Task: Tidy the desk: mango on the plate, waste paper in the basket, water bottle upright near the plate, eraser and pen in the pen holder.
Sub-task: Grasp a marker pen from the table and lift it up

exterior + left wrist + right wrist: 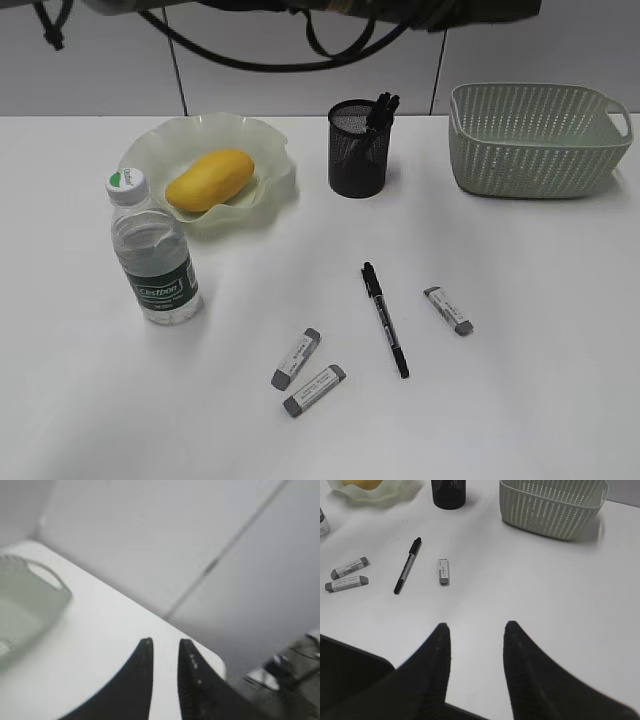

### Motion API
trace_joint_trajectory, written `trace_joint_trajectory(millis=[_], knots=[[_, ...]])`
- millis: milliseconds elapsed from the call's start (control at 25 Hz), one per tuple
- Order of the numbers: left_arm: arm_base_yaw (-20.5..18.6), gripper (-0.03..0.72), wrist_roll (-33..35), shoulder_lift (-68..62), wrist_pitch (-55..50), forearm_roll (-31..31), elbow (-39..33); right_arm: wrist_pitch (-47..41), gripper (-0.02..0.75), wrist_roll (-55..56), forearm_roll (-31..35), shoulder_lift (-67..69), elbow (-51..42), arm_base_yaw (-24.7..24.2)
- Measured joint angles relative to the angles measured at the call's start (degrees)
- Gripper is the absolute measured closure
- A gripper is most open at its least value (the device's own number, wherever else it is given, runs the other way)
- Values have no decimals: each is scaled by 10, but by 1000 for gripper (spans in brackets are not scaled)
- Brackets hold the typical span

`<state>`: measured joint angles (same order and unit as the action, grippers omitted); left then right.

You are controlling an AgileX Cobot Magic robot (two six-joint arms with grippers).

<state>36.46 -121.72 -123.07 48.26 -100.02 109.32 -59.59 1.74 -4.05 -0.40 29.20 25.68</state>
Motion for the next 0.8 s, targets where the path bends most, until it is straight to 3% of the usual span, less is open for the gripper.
trace_joint_trajectory(millis=[200, 360, 600, 800], knots=[[-30, 602, -36, 26, 105, -5, -136, 0, 442, 0, 0, 0, 0, 0], [-34, 636, 16, 66, 77, -8, -248, 0, 442, 0, 0, 0, 0, 0], [-34, 647, 200, 199, -151, -7, -336, 0, 442, 0, 0, 0, 0, 0], [-34, 647, 337, 317, -450, -3, -416, 0, 442, 0, 0, 0, 0, 0]])
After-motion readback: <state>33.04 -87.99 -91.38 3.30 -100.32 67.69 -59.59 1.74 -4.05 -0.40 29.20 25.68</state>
